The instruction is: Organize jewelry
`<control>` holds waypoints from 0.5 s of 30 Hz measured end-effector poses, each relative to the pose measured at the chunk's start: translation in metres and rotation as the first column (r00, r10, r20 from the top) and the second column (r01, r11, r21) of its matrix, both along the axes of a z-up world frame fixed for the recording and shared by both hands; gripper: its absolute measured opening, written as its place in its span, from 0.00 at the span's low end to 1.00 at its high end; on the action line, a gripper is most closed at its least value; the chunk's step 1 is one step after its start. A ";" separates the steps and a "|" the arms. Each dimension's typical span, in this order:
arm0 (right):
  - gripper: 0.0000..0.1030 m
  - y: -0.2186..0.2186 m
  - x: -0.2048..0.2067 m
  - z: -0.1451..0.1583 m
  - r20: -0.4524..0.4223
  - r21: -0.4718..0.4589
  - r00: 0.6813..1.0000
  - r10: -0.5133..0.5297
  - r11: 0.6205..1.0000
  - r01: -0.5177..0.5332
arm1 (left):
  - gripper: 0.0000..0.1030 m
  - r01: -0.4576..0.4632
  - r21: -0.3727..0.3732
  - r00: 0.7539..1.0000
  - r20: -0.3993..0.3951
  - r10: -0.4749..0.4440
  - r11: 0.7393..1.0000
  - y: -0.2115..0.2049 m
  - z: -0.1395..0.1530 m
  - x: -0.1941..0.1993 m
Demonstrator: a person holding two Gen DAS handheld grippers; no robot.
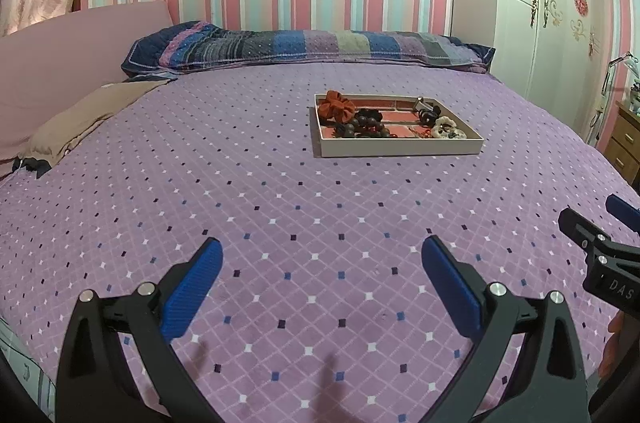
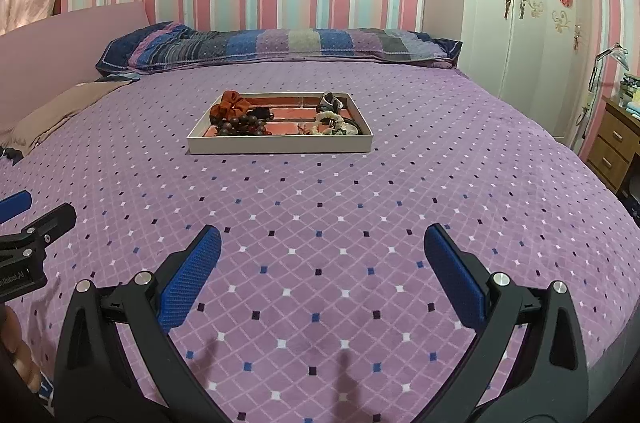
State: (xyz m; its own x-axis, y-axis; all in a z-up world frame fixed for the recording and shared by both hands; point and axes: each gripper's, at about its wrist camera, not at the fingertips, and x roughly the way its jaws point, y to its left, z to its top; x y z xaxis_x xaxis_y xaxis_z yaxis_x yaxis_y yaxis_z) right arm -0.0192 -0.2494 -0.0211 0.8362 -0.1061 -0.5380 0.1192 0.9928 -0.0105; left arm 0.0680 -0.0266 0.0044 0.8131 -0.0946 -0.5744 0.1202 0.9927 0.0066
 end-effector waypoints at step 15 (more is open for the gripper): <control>0.96 -0.002 -0.001 0.001 0.008 -0.003 1.000 -0.013 1.000 0.013 | 0.95 0.003 -0.008 1.000 -0.006 -0.003 1.000 0.001 -0.001 0.000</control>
State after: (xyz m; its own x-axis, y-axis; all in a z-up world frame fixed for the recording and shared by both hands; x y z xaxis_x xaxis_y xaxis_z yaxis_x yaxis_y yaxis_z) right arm -0.0200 -0.2515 -0.0197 0.8392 -0.1192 -0.5306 0.1326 0.9911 -0.0129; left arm 0.0677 -0.0257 0.0033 0.8093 -0.1019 -0.5784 0.1232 0.9924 -0.0024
